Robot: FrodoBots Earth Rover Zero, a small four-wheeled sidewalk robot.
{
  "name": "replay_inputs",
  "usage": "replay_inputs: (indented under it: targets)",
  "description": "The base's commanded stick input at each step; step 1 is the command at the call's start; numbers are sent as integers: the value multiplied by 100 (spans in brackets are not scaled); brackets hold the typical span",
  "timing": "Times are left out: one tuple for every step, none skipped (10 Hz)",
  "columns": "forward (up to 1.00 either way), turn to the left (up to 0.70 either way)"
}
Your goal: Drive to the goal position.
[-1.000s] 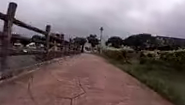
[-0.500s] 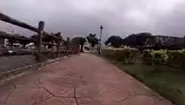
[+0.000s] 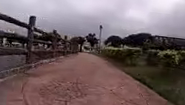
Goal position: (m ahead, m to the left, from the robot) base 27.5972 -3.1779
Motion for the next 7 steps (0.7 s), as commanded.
replay_inputs:
  targets:
    - [100, 0]
    - [100, 0]
    - [100, 0]
    - [100, 0]
    - [100, 0]
    - [100, 0]
    - [100, 17]
